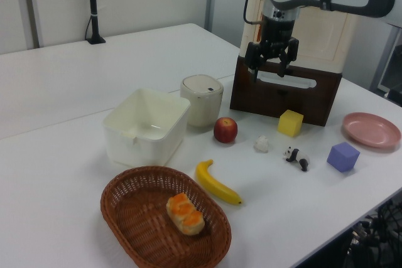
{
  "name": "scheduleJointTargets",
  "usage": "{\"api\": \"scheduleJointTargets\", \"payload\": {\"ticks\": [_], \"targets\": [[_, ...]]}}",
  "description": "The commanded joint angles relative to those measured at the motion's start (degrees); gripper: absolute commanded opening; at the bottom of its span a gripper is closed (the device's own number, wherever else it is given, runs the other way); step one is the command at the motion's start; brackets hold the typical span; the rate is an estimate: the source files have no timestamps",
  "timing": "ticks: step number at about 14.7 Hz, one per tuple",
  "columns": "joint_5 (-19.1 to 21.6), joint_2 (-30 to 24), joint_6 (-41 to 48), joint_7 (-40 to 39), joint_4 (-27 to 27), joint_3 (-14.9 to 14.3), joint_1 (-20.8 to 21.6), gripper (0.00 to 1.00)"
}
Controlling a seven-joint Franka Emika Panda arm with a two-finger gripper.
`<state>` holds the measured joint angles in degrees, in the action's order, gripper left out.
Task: Open the trash can
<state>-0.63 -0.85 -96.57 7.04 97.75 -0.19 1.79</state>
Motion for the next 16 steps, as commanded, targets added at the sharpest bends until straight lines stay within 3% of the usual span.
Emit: {"api": "scheduleJointTargets", "payload": {"ticks": [1, 4, 16], "targets": [[1.25, 0.15, 1.12, -1.32, -0.72, -0.77, 0.85, 1.0], [1.33, 1.56, 1.56, -0.98, -3.09, -0.68, 0.76, 1.0], [1.25, 1.03, 1.56, -1.15, -2.56, -0.6, 0.85, 1.0]]}}
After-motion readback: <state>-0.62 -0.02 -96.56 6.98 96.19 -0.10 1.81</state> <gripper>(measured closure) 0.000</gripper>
